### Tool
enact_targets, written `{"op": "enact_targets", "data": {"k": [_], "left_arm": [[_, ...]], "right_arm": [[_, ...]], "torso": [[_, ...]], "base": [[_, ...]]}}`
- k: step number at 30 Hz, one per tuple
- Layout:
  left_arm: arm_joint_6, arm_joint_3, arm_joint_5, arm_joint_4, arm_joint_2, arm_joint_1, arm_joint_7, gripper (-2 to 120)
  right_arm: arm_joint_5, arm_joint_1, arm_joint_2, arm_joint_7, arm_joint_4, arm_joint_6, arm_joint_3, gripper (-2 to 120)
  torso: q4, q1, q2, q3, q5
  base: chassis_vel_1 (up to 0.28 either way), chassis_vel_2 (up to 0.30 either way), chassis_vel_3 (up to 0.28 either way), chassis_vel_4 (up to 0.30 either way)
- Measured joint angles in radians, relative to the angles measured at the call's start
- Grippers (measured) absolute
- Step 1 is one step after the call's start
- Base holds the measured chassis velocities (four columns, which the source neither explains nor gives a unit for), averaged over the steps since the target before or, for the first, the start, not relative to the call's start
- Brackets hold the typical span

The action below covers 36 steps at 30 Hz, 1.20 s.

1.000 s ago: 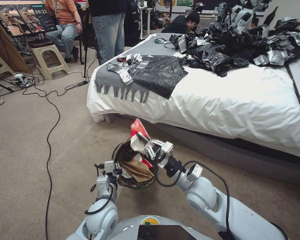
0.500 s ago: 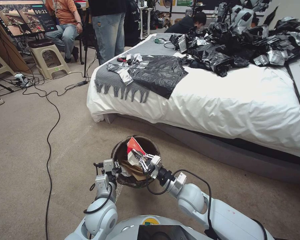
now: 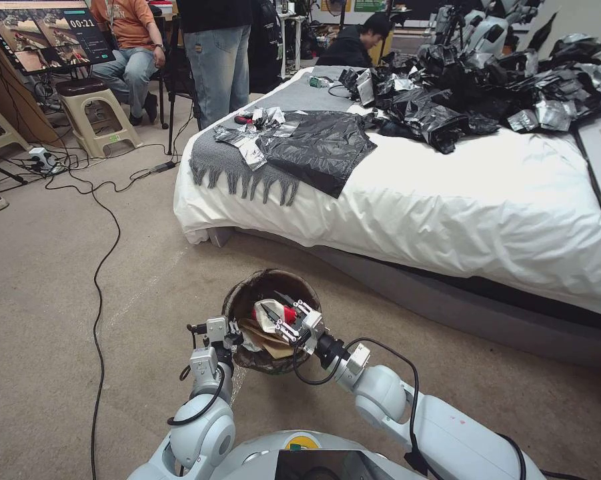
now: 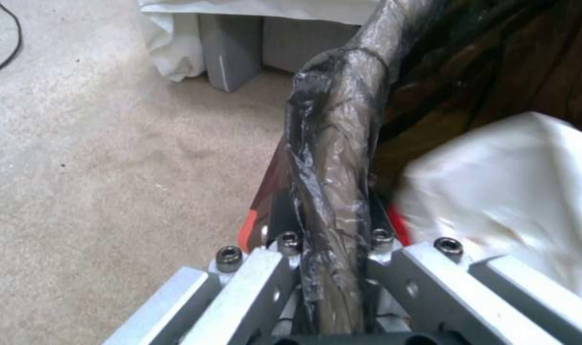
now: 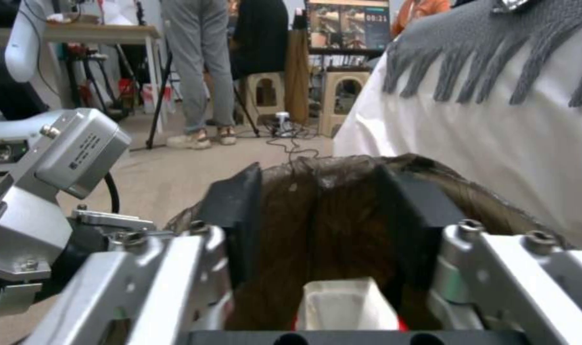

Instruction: Pick up the trash bin, then pick up the garbage from the floor and place it into the trash bin.

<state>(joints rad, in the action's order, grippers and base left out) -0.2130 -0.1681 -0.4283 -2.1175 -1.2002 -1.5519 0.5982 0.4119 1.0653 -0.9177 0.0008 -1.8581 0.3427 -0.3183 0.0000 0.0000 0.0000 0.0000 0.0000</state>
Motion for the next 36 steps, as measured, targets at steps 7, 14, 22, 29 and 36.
{"op": "enact_targets", "data": {"k": [7,14,22,29,36], "left_arm": [[0.0,-0.003,-0.003,-0.001,0.004,0.0,0.001,2],[0.001,-0.003,-0.005,-0.002,0.005,-0.001,0.002,2],[0.004,-0.007,-0.004,-0.003,0.007,-0.003,0.002,2],[0.011,-0.01,0.01,-0.003,0.005,-0.005,0.001,2],[0.012,-0.012,0.011,-0.003,0.004,-0.006,0.001,2]], "right_arm": [[0.0,0.002,-0.001,0.009,-0.008,-0.003,0.0,75],[0.019,0.016,-0.002,0.027,-0.073,-0.01,0.056,98],[0.041,0.057,0.022,0.139,-0.213,-0.068,0.185,100],[0.019,0.18,0.032,0.293,-0.295,-0.171,0.459,100],[0.009,0.233,0.019,0.322,-0.31,-0.19,0.537,100]], "torso": [[0.0,0.0,0.0,0.0,0.0],[0.0,0.0,0.0,0.0,0.0001],[0.0002,0.0,0.0,0.0,0.0002],[-0.0001,0.0,0.0,0.0,0.0001],[-0.0002,0.0,0.0,0.0,0.0003]], "base": [[0.0,0.0,0.0,0.0],[0.0,0.0,0.0,0.0],[0.0,0.0,0.0,0.0],[0.0,0.0,0.0,0.0],[0.0,0.0,0.0,0.0]]}}
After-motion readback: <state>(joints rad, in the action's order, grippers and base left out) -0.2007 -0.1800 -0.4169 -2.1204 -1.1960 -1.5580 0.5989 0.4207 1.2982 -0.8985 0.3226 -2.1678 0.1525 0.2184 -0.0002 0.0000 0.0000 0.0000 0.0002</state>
